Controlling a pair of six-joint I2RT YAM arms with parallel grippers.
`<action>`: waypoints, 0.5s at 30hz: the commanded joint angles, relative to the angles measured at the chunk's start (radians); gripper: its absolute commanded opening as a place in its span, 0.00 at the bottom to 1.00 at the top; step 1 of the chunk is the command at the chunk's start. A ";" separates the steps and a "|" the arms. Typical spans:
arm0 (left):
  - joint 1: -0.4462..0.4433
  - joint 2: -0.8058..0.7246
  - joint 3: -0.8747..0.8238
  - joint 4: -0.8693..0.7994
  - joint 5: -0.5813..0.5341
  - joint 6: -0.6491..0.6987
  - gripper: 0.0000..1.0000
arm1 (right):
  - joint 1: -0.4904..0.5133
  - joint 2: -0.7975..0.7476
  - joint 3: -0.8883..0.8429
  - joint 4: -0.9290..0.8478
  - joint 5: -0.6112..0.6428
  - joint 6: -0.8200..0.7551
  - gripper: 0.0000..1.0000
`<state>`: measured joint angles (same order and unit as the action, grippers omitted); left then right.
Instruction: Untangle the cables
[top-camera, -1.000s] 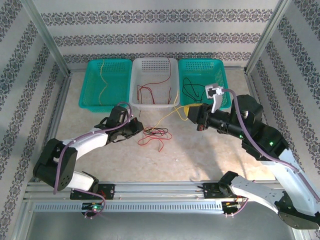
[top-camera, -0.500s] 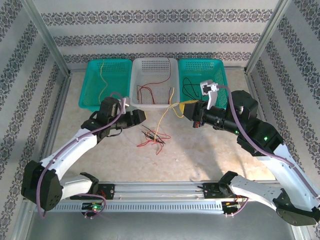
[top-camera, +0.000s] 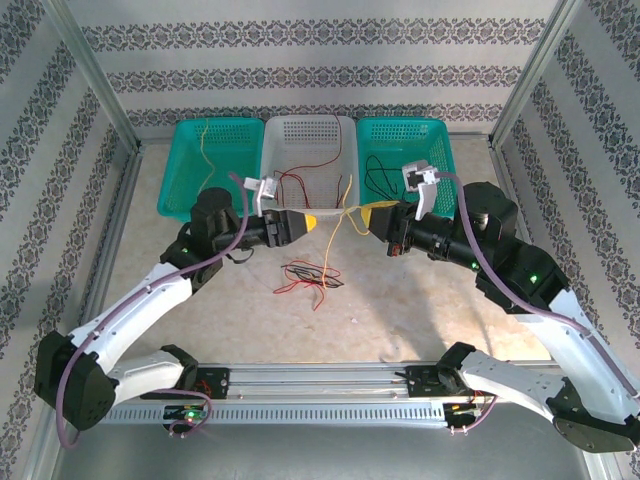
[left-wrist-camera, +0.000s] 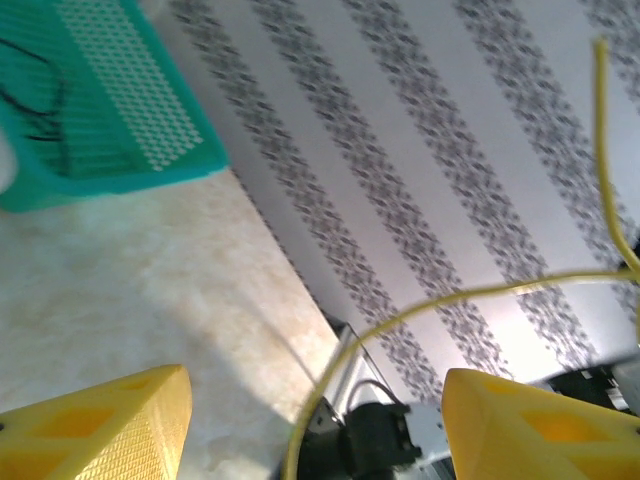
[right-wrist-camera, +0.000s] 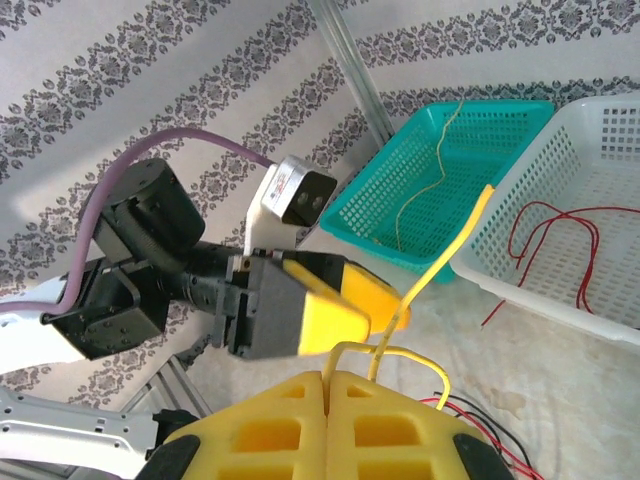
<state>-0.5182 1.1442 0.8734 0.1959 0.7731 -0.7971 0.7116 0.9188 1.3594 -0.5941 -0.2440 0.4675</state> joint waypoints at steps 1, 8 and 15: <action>-0.054 0.051 0.018 0.131 0.057 0.012 0.68 | 0.014 -0.011 0.022 0.031 0.020 -0.003 0.00; -0.113 0.147 0.086 0.045 0.037 0.121 0.49 | 0.015 -0.006 0.030 0.034 0.019 -0.001 0.00; -0.121 0.147 0.115 0.049 0.042 0.147 0.10 | 0.013 -0.006 0.037 0.022 0.027 -0.004 0.00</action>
<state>-0.6292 1.3075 0.9508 0.2256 0.7986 -0.6865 0.7162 0.9173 1.3659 -0.5911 -0.2359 0.4675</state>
